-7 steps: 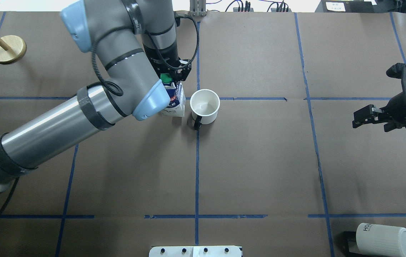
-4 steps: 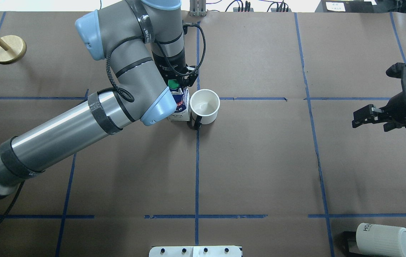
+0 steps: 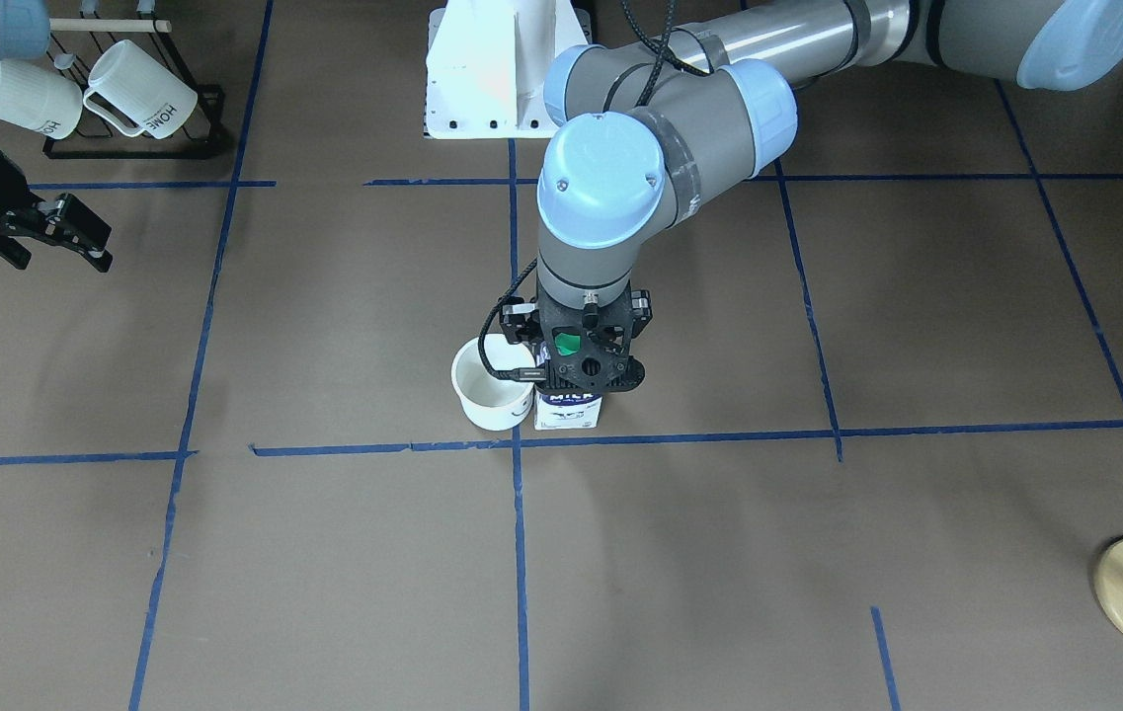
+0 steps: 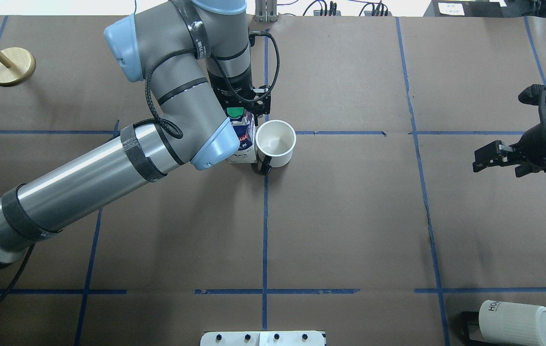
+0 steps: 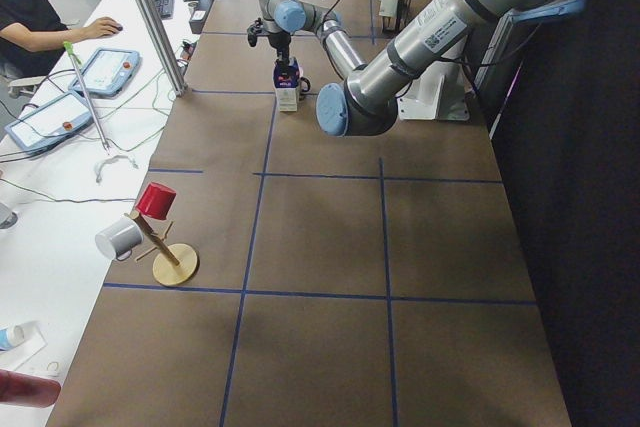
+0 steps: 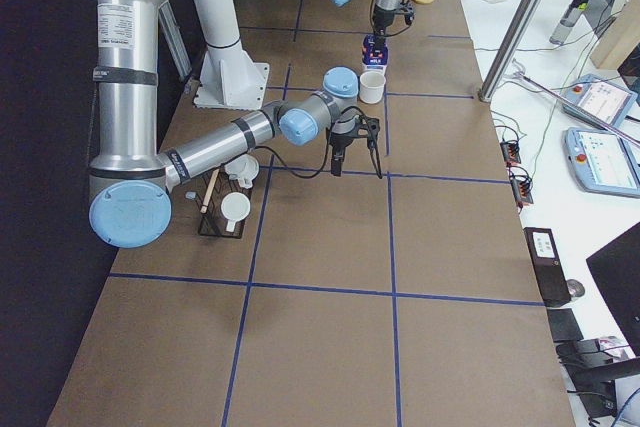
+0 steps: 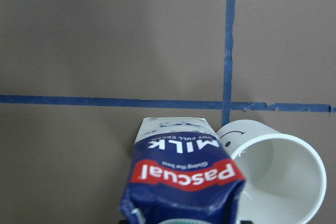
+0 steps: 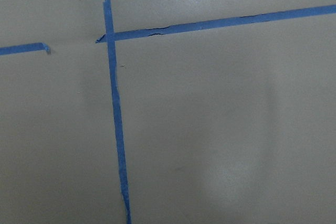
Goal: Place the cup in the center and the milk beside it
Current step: 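Release the milk carton and raise the left gripper away while the right arm withdraws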
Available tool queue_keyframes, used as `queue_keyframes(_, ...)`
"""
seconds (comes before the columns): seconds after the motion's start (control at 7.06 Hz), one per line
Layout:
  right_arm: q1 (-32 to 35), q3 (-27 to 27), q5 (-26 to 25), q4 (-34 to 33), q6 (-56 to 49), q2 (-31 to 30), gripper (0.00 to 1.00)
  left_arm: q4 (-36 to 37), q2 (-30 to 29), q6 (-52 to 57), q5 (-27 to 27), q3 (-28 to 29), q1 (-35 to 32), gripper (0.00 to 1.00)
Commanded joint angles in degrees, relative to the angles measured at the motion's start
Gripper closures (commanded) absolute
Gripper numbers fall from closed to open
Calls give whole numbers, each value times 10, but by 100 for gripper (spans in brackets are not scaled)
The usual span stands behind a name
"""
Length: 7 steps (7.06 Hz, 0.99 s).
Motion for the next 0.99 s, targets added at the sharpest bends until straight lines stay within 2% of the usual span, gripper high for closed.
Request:
queue_keyframes(0.0, 0, 0, 0, 0, 0, 0, 0, 14, 5, -8, 6, -91, -6, 0)
queue_keyframes(0.14, -1, -2, 0, 0, -1, 0, 0, 50, 5, -10, 55, -149, -7, 0)
queue_keyframes(0.28, 0, -2, 0, 0, -1, 0, 0, 74, 0, -7, 96, -174, -8, 0)
queue_keyframes(0.42, -1, -3, 0, 0, -1, -1, 0, 79, 5, -5, 95, -188, -8, 0)
queue_keyframes(0.57, 0, -4, 0, 0, -3, -1, 0, 139, 39, 10, 94, -256, -11, 0)
queue_keyframes(0.71, 9, -4, 3, 0, -21, -4, 0, 200, 97, 93, 92, -354, -42, 0)
queue_keyframes(0.85, 37, -4, 10, -1, -67, -25, 0, 224, 159, 148, 63, -413, -94, 0)
